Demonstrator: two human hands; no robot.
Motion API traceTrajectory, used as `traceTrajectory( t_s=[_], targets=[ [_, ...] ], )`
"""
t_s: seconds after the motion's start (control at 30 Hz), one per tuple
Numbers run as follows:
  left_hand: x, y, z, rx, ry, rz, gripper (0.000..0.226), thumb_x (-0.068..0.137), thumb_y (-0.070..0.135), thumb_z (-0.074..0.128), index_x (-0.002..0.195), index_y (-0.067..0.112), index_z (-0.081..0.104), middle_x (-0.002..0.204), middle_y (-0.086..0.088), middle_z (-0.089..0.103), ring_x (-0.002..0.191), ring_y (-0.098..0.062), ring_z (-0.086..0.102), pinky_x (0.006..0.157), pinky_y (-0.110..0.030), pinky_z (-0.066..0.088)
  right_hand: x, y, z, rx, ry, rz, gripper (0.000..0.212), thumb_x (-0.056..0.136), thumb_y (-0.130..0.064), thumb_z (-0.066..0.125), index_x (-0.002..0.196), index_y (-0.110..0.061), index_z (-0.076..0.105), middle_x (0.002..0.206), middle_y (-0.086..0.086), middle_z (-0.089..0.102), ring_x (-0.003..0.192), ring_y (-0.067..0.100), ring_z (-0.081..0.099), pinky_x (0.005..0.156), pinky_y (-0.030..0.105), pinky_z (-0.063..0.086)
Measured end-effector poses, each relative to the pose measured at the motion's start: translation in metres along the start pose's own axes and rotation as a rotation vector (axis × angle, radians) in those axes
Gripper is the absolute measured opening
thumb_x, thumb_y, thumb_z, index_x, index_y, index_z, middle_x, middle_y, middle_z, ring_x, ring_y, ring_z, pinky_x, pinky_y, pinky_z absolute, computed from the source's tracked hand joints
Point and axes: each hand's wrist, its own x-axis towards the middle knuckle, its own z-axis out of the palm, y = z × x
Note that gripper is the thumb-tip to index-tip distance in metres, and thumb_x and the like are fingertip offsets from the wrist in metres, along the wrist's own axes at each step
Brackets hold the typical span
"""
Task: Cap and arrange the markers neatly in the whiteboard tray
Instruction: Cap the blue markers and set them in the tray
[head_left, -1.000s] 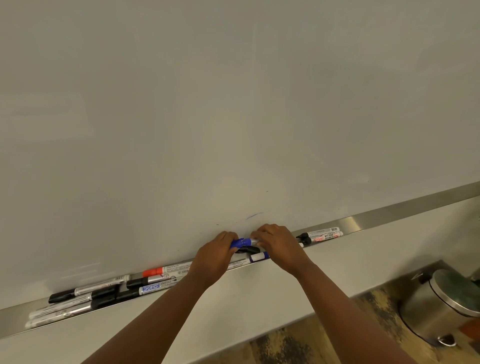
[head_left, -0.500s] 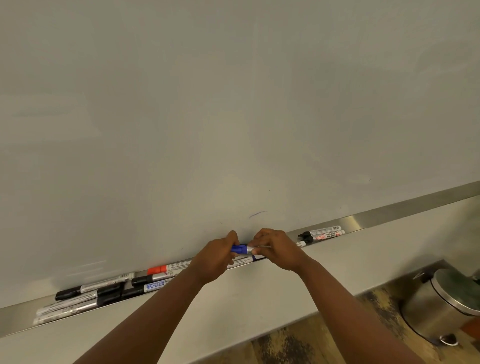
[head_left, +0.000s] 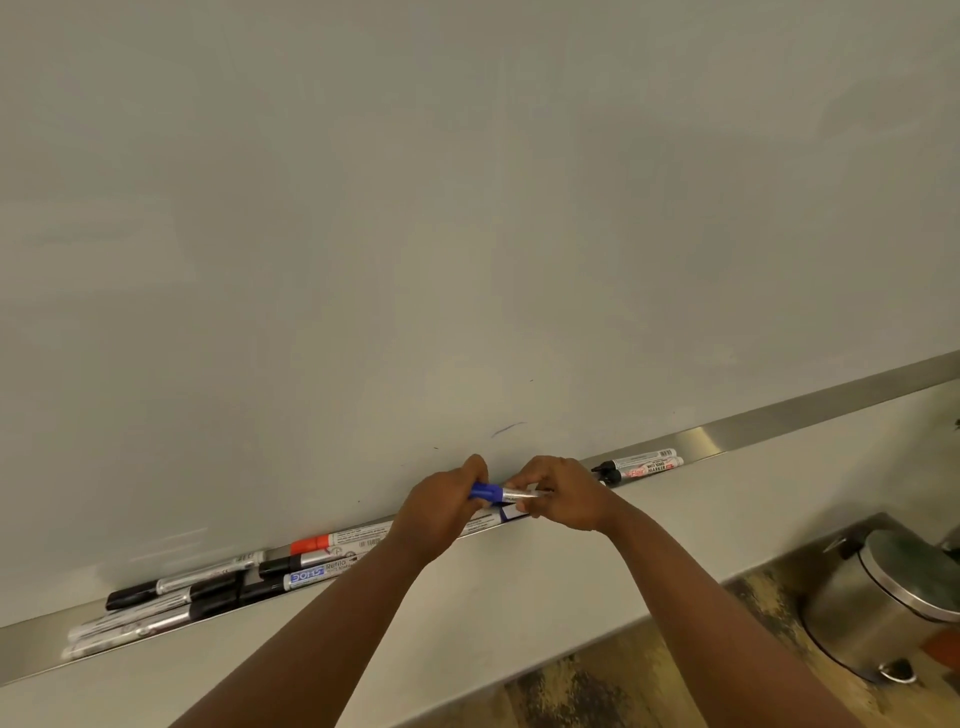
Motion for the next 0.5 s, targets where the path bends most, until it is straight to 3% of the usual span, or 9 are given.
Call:
traceTrajectory(
  t_s=[0.1,0.2,0.3,0.4,0.5],
  targets=[
    [-0.001,-0.002,0.003,0.007,0.022,-0.034,0.035,0.087,0.025,0.055,0.120,0.018,0.044,0.107,-0.006,0.066,0.090,-0.025,0.062,0.075,-0.032,0.048,-0.003,0.004,-0.004,-0.093,0.038,-0.033,0.025,0.081,-0.007,0.064,0.104,-0.015,0.067,0.097,0.008,0.060,0.088,0.021,0.057,0.078,0.029,0.046],
    [-0.004,-0.007,0.002,-0.048,0.107,-0.099,0.046,0.088,0.027,0.056,0.130,0.022,0.040,0.126,0.001,0.059,0.105,-0.019,0.061,0.088,-0.035,0.050,-0.005,0.014,-0.011,-0.171,0.136,-0.024,0.024,0.081,-0.006,0.063,0.105,-0.011,0.066,0.101,0.014,0.064,0.090,0.025,0.058,0.077,0.031,0.047],
    [-0.006,-0.014,0.004,0.054,0.217,-0.090,0.033,0.089,0.026,0.054,0.121,0.022,0.053,0.119,-0.001,0.064,0.099,-0.022,0.064,0.082,-0.033,0.051,-0.008,0.029,-0.016,-0.275,0.281,0.010,0.023,0.080,-0.006,0.062,0.102,-0.013,0.067,0.097,0.012,0.068,0.089,0.028,0.060,0.081,0.042,0.048],
    [-0.007,-0.015,0.009,0.094,0.250,-0.036,0.020,0.085,0.023,0.055,0.096,0.017,0.069,0.100,-0.005,0.071,0.083,-0.028,0.068,0.068,-0.033,0.052,-0.008,0.036,-0.012,-0.394,0.388,0.022,0.014,0.081,-0.007,0.061,0.091,-0.014,0.068,0.088,0.009,0.071,0.084,0.029,0.060,0.081,0.041,0.040],
    [-0.006,-0.016,0.012,0.133,0.227,-0.049,0.021,0.076,0.023,0.052,0.079,0.016,0.072,0.082,-0.004,0.073,0.064,-0.026,0.068,0.054,-0.031,0.053,-0.005,0.041,-0.008,-0.467,0.440,0.025,0.010,0.080,-0.008,0.062,0.083,-0.016,0.068,0.079,0.008,0.072,0.078,0.028,0.060,0.076,0.039,0.037]
  ],
)
